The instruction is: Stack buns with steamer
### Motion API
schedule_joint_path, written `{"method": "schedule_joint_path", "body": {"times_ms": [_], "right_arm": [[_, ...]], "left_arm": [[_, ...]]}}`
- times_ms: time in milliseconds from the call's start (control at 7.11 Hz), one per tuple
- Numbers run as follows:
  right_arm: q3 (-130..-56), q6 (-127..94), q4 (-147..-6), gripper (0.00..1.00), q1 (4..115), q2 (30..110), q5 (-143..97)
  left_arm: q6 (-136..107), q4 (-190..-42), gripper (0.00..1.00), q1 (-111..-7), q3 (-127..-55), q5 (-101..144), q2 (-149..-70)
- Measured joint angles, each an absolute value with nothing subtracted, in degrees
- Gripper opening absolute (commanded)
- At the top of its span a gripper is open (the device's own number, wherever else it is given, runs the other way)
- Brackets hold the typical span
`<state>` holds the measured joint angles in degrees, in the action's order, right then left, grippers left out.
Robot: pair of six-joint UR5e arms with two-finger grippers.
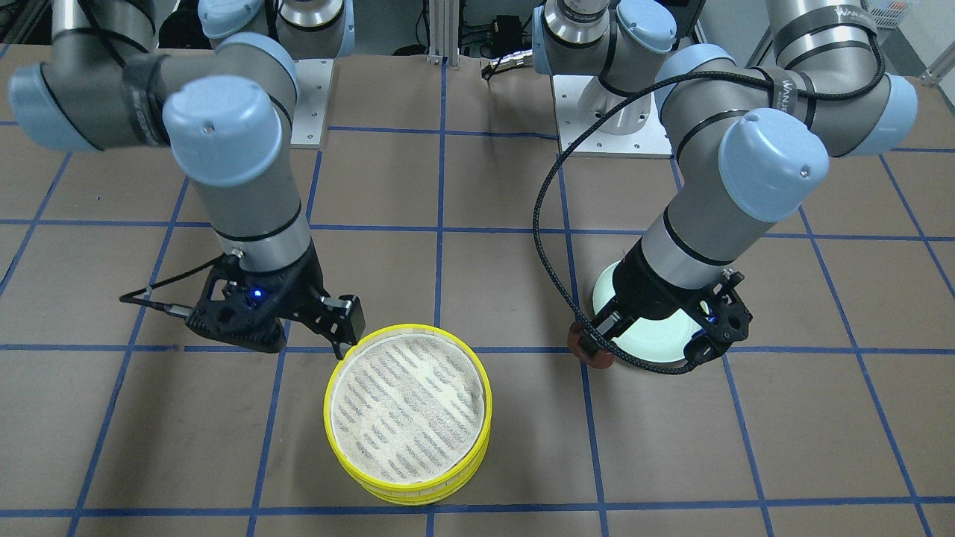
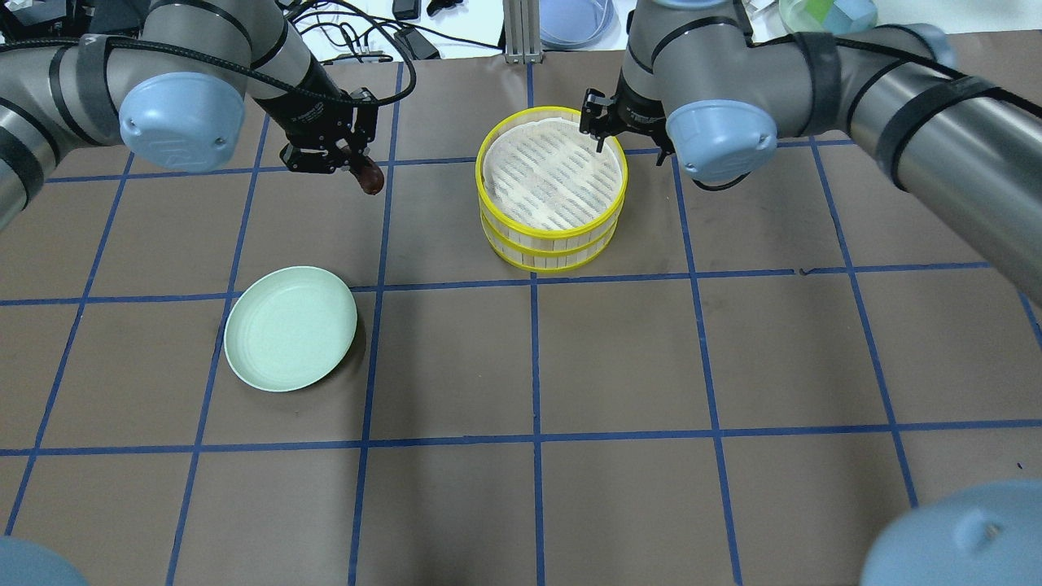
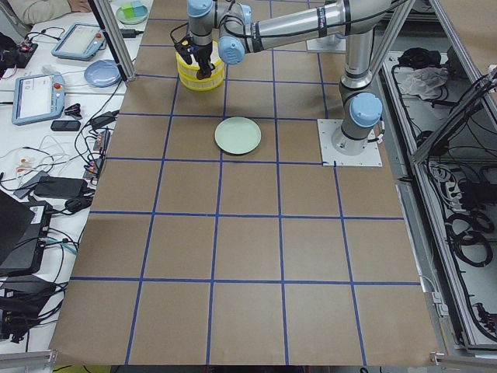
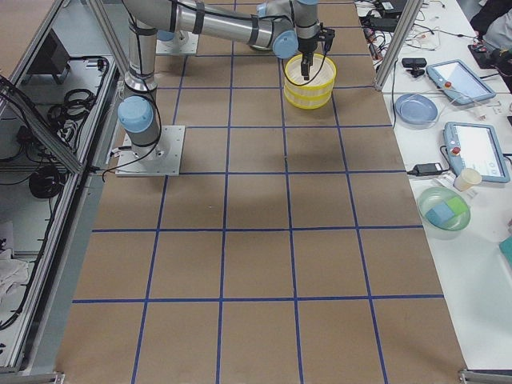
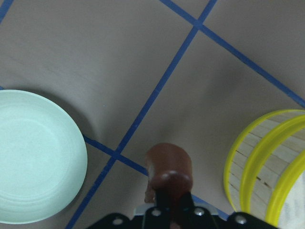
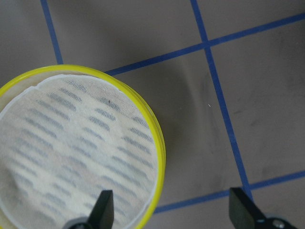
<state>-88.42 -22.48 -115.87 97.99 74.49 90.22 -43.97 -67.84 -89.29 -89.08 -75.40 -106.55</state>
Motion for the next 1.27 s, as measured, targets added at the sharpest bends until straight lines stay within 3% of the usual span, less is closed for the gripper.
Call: {"method": "schedule_joint_path", "body": {"times_ms": [422,703,844,984,1125,1266], "right_arm": [[-88.21,-12.48,-99.37,1.0,94.94,87.44,90.32],[-88.2,-7.21,-96.59,1.0,93.83,89.72,90.16],[-88.21,-5.32,-96.51,1.0,92.6,89.52,89.22],[-88.29,-3.73,-96.45,1.0,91.13,89.29,87.52],[-88.33,-2.39,-96.31,1.0,90.14,89.19,86.21],[-88.36,-1.86,-96.11,1.0,89.8,89.27,85.69]], "left_arm": [[-53.87,-59.74,0.0,-90.6,-89.24,-62.52,-110.44],[-54.47,-53.46,0.0,-93.09,-89.27,-58.01,-113.41],[-54.49,-50.96,0.23,-94.18,-89.28,-56.34,-114.9],[-54.48,-49.28,0.67,-94.83,-89.29,-55.69,-116.04],[-54.41,-48.39,0.88,-95.18,-89.29,-55.49,-116.77],[-54.36,-47.93,0.97,-95.37,-89.3,-55.46,-117.15]]}}
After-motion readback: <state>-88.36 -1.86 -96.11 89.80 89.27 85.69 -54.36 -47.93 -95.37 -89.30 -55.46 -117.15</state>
